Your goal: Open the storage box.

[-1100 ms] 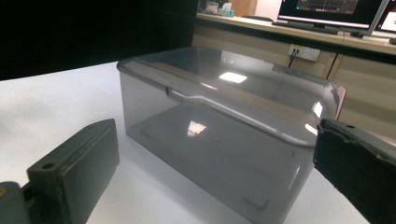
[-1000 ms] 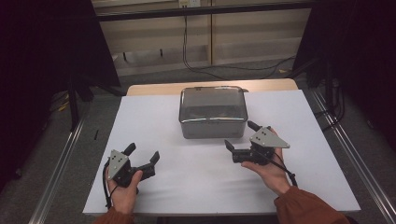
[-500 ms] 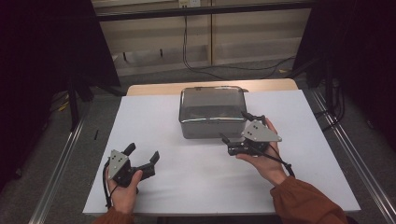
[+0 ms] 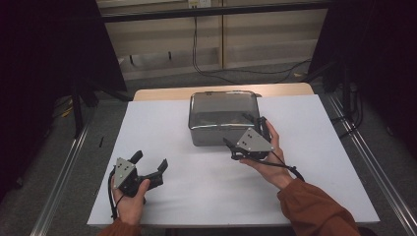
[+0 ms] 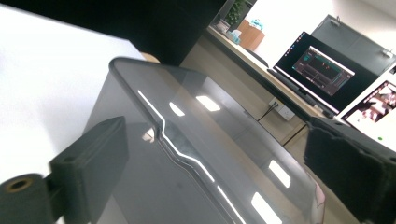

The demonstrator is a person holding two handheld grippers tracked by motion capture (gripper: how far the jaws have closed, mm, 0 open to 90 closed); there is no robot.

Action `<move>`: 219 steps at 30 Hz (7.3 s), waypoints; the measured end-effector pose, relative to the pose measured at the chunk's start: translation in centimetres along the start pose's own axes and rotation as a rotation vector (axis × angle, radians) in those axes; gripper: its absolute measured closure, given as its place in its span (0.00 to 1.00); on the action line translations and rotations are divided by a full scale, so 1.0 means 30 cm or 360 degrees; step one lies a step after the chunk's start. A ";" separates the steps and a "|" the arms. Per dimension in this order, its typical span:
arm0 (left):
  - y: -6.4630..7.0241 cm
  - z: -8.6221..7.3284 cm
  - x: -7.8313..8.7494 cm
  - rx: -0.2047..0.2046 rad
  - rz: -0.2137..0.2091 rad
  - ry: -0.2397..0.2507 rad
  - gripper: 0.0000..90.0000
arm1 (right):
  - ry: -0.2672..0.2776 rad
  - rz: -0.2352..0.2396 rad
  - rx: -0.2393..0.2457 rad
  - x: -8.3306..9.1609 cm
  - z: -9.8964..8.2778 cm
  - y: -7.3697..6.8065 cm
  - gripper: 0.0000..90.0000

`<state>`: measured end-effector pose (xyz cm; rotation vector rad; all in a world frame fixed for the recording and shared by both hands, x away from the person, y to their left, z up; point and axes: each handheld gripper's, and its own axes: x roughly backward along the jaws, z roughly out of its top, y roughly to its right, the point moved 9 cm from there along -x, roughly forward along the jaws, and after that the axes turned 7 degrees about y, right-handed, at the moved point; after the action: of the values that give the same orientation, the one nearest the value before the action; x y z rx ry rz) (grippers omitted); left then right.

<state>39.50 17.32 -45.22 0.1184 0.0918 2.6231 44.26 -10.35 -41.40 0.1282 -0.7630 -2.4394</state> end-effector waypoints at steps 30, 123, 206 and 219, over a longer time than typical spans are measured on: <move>-0.004 0.000 0.003 -0.0007 0.0001 -0.0002 0.04 | -0.0287 0.0024 0.0787 -0.062 -0.068 -0.060 0.48; 0.140 0.129 -0.321 -0.0214 -0.0402 -0.0017 0.05 | -0.0209 0.0009 0.0913 -0.088 0.029 -0.004 0.87; 0.122 0.150 -0.553 -0.0273 -0.0360 0.0072 0.47 | -0.0202 0.0048 -0.0136 -0.056 -0.038 0.115 0.18; 0.125 0.150 -0.552 -0.0264 -0.0351 0.0061 0.47 | -0.0185 0.0040 -0.0371 -0.026 -0.086 0.185 0.09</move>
<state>52.47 6.09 -41.53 -0.0001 -0.0942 2.4012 48.32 -14.92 -40.56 -0.1126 -0.5198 -2.5077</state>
